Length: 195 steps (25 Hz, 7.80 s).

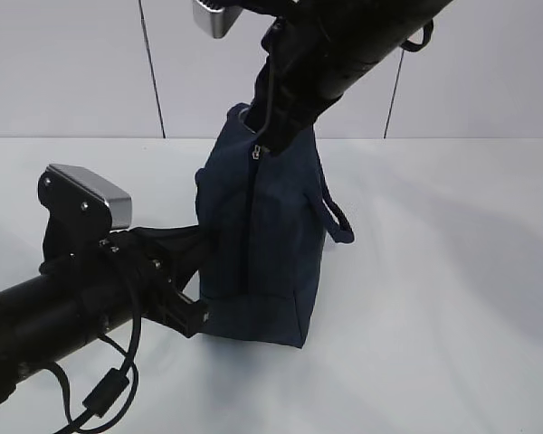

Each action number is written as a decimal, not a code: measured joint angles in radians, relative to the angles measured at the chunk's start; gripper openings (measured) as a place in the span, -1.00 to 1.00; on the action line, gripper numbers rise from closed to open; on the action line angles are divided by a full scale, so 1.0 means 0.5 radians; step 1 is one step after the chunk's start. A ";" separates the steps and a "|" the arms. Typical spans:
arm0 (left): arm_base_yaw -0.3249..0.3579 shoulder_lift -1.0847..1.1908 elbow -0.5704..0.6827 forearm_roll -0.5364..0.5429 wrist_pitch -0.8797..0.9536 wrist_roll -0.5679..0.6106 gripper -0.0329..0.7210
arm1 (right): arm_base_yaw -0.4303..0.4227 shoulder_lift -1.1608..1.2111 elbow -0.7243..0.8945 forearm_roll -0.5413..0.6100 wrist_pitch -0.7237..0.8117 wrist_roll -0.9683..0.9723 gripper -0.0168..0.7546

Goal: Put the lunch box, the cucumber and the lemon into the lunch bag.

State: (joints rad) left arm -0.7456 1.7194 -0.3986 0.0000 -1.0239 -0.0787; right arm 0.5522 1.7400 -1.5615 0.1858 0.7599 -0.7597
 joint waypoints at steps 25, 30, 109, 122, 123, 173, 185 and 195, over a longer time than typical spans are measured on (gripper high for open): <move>0.000 0.000 0.000 -0.024 0.016 0.000 -0.89 | 0.000 -0.024 -0.045 0.064 0.096 0.001 -0.90; 0.000 0.000 0.000 -0.024 0.016 0.000 -0.89 | -0.013 -0.013 -0.045 0.023 0.069 0.031 -0.90; 0.000 0.000 0.000 0.050 0.063 -0.013 -0.89 | -0.625 0.856 -0.522 1.168 -0.393 -0.429 -0.90; 0.000 0.000 -0.004 0.058 0.074 -0.013 -0.89 | -0.856 0.971 -0.573 1.990 0.116 -0.693 -0.90; 0.000 0.000 -0.004 0.058 0.074 -0.013 -0.89 | -0.860 0.976 -0.573 2.031 0.144 -0.707 -0.90; 0.310 -0.796 -1.495 -0.122 3.045 -0.359 0.45 | -0.860 1.020 -0.581 2.186 0.327 -0.778 -0.90; 0.380 -0.186 -2.119 -0.166 3.435 -0.359 0.36 | -0.860 1.020 -0.581 2.298 0.336 -0.778 -0.90; 0.511 0.178 -2.407 -0.490 3.465 -0.144 0.35 | -0.860 1.020 -0.581 2.356 0.336 -0.778 -0.90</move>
State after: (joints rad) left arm -0.4903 1.8084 -1.6020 -0.2451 0.7088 -0.1508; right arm 0.1224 2.2502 -1.8521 1.3638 0.9278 -1.1486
